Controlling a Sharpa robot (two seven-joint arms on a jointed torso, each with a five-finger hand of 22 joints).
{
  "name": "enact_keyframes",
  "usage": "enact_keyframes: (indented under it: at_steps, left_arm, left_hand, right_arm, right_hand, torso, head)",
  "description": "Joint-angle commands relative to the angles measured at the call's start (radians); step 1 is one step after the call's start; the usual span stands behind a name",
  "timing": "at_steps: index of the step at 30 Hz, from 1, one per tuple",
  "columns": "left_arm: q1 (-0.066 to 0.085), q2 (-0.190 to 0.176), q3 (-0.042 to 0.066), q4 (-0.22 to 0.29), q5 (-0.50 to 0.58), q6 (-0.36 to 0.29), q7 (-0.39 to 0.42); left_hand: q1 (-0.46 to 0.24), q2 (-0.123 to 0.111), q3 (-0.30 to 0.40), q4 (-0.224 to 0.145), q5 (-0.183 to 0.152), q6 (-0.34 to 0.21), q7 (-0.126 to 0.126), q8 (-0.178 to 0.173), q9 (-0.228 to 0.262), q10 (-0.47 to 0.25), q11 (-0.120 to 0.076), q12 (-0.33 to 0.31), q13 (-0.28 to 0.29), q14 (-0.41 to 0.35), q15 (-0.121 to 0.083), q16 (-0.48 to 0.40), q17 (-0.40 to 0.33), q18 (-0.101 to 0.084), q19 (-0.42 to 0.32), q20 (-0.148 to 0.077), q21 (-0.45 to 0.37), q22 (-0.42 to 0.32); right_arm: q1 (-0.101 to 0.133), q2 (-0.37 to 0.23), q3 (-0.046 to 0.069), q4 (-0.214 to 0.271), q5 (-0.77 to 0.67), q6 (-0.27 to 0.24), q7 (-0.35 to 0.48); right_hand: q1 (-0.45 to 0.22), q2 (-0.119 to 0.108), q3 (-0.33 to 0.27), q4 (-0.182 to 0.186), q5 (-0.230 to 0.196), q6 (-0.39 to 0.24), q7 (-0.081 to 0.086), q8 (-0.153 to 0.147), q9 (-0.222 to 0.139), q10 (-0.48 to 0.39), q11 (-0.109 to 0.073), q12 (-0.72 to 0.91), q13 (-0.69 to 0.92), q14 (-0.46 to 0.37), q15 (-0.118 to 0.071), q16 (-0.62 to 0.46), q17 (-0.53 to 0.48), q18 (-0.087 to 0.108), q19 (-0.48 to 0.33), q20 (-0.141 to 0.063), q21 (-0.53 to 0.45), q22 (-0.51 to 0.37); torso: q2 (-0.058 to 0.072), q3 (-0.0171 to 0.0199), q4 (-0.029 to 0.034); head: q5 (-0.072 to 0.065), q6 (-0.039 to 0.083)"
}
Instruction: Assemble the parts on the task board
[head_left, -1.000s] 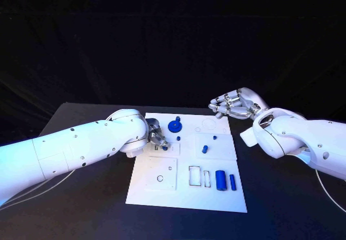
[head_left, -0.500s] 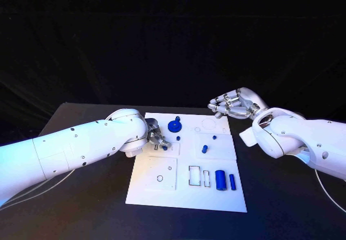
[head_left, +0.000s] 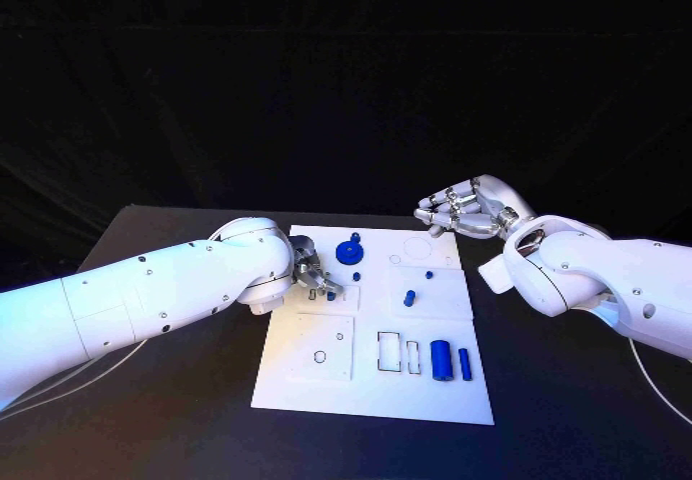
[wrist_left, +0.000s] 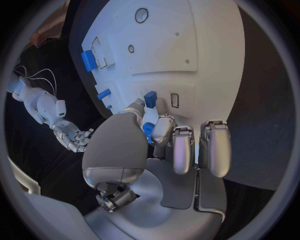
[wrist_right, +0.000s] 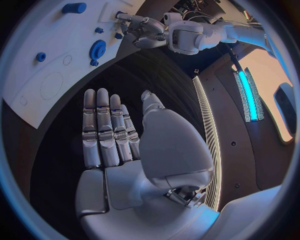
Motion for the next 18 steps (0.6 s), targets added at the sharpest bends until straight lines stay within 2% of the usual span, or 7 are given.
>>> enact_keyframes:
  at_steps: [1, 4, 7, 9, 11, 14, 18]
  left_arm:
    - [0.0, -0.002, 0.003, 0.008, 0.021, -0.042, 0.003]
    - [0.0, -0.007, 0.009, 0.014, 0.036, -0.052, 0.006]
    - [0.001, -0.016, 0.021, 0.022, 0.061, -0.056, 0.012]
    - [0.006, -0.026, 0.029, 0.025, 0.082, -0.053, 0.017]
    - [0.019, -0.038, 0.038, 0.026, 0.1, -0.039, 0.023]
    - [0.041, -0.048, 0.044, 0.014, 0.109, -0.02, 0.03]
    - [0.068, -0.053, 0.048, -0.025, 0.107, -0.003, 0.043]
  left_hand:
    - [-0.013, 0.006, -0.018, 0.0, -0.004, 0.0, 0.003, -0.005, 0.002, 0.004, 0.001, 0.005, 0.0, 0.089, -0.002, 0.006, 0.214, -0.019, 0.009, 0.002, 0.003, 0.108]
    - [-0.014, 0.008, -0.024, 0.0, -0.004, 0.0, 0.003, -0.005, 0.002, 0.003, 0.001, 0.003, -0.002, 0.088, -0.002, 0.006, 0.214, -0.018, 0.008, 0.002, 0.003, 0.107]
    - [-0.01, 0.01, -0.032, -0.002, -0.003, -0.004, 0.003, -0.006, 0.002, -0.001, 0.001, -0.005, -0.009, 0.088, -0.002, 0.006, 0.213, -0.017, 0.006, 0.002, 0.001, 0.103]
    - [0.017, 0.013, -0.047, -0.004, -0.002, -0.017, 0.008, -0.013, 0.001, -0.018, 0.005, -0.029, -0.032, 0.088, 0.0, 0.005, 0.212, -0.013, -0.007, 0.003, -0.009, 0.084]
    - [0.037, 0.015, -0.061, -0.004, -0.002, -0.032, 0.015, -0.023, -0.004, -0.039, 0.011, -0.063, -0.064, 0.088, 0.005, 0.004, 0.212, -0.008, -0.021, 0.006, -0.019, 0.064]
    - [0.06, 0.019, -0.081, -0.003, -0.002, -0.043, 0.023, -0.037, -0.011, -0.066, 0.019, -0.106, -0.105, 0.087, 0.011, 0.003, 0.211, -0.002, -0.04, 0.01, -0.034, 0.036]
    - [0.092, 0.029, -0.097, -0.003, 0.0, -0.078, 0.043, -0.078, -0.04, -0.105, 0.035, -0.165, -0.161, 0.087, 0.024, 0.002, 0.209, 0.004, -0.058, 0.018, -0.05, 0.009]
  right_arm:
    - [-0.003, 0.002, 0.0, -0.002, -0.016, 0.016, 0.009]
    - [-0.004, 0.003, 0.0, -0.003, -0.016, 0.014, 0.01]
    - [-0.006, 0.002, 0.0, -0.004, -0.016, 0.012, 0.012]
    - [-0.006, 0.001, 0.0, -0.005, -0.016, 0.011, 0.012]
    - [-0.007, 0.001, -0.001, -0.006, -0.016, 0.011, 0.013]
    - [-0.007, 0.001, -0.001, -0.007, -0.015, 0.012, 0.013]
    - [-0.007, 0.001, -0.001, -0.008, -0.015, 0.012, 0.012]
  right_hand:
    - [-0.006, -0.004, -0.005, -0.002, -0.004, -0.005, 0.0, 0.002, -0.002, -0.006, -0.002, 0.004, -0.001, -0.008, -0.002, -0.003, -0.001, 0.004, -0.008, 0.0, -0.005, -0.001]
    - [-0.007, -0.004, -0.007, -0.002, -0.004, -0.005, 0.001, 0.002, -0.002, -0.007, -0.001, 0.004, -0.001, -0.009, -0.001, -0.004, -0.002, 0.003, -0.009, 0.0, -0.005, -0.002]
    - [-0.008, -0.004, -0.01, -0.002, -0.003, -0.006, 0.001, 0.002, -0.002, -0.009, 0.0, 0.004, -0.001, -0.01, 0.0, -0.005, -0.002, 0.003, -0.01, 0.001, -0.006, -0.003]
    - [-0.008, -0.004, -0.01, -0.002, -0.003, -0.006, 0.001, 0.002, -0.002, -0.009, 0.0, 0.004, -0.001, -0.01, 0.0, -0.005, -0.002, 0.003, -0.01, 0.001, -0.006, -0.003]
    - [-0.009, -0.004, -0.011, -0.003, -0.002, -0.007, 0.002, 0.002, -0.002, -0.01, 0.0, 0.004, -0.002, -0.011, 0.0, -0.006, -0.002, 0.003, -0.01, 0.001, -0.007, -0.004]
    - [-0.009, -0.004, -0.011, -0.003, -0.002, -0.007, 0.002, 0.002, -0.002, -0.01, 0.0, 0.004, -0.002, -0.011, 0.0, -0.006, -0.002, 0.003, -0.01, 0.001, -0.007, -0.004]
    - [-0.009, -0.004, -0.012, -0.003, -0.001, -0.007, 0.002, 0.002, -0.002, -0.01, 0.0, 0.004, -0.002, -0.011, 0.0, -0.006, -0.002, 0.003, -0.01, 0.001, -0.007, -0.004]
  torso:
    - [0.0, -0.0005, 0.0001]
    - [-0.001, -0.001, 0.0003]
    - [-0.001, -0.0007, 0.0007]
    - [-0.001, 0.0003, 0.0008]
    - [-0.001, 0.0006, 0.0005]
    - [-0.001, 0.0003, 0.0015]
    - [-0.002, 0.0015, 0.0032]
  head:
    - [0.0, 0.0]
    - [0.0, 0.001]
    - [0.001, 0.003]
    - [0.001, 0.004]
    - [0.001, 0.005]
    - [0.001, 0.007]
    - [0.003, 0.005]
